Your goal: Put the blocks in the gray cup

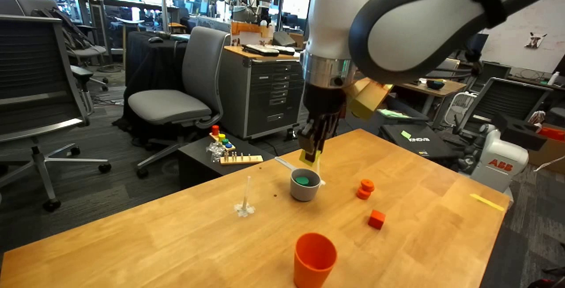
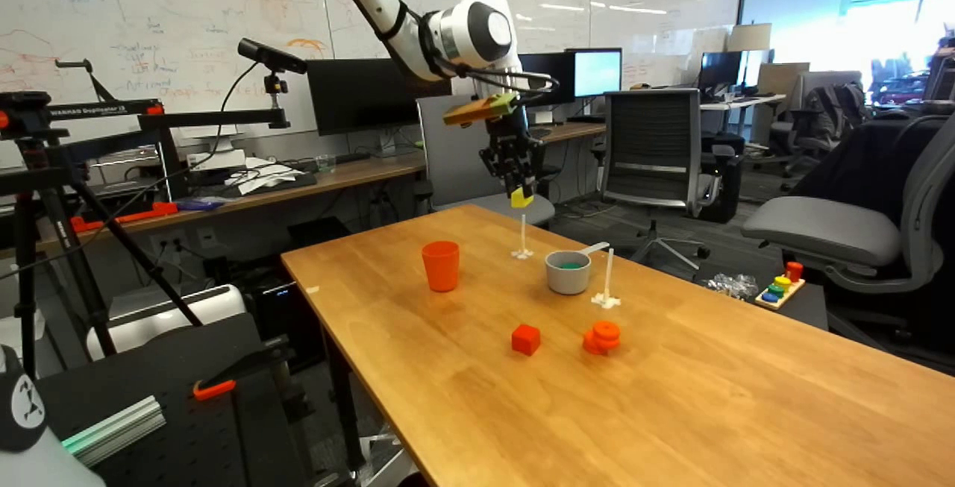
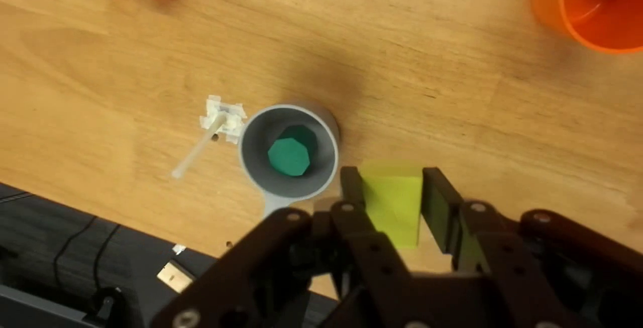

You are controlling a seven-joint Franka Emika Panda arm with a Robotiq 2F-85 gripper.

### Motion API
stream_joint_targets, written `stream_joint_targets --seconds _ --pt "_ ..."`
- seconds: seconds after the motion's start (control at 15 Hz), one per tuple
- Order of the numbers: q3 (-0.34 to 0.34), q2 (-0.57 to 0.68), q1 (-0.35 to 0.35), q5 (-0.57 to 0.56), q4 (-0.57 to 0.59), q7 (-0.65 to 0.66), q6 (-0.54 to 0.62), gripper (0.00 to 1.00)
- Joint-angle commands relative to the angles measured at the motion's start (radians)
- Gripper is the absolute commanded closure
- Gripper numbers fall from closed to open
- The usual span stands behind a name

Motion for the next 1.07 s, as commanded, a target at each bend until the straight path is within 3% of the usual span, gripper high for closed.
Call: stream_joint_targets --seconds 0.0,0.27,0.87,0.93,1.0 --pt "-0.010 -0.065 -0.025 -0.020 -0.013 0.022 -0.064 0.84" --pt "-0.029 -0.004 -0.077 -0.015 0.077 0.010 -0.123 0.84" --pt "-0.036 0.285 -0.085 0.007 0.388 0.030 -0.238 0.84" --pt "-0.034 0.314 -0.082 0.010 0.426 0.026 -0.258 0.80" --pt "-0.033 0.333 -0.080 0.016 0.449 0.028 -0.271 0.40"
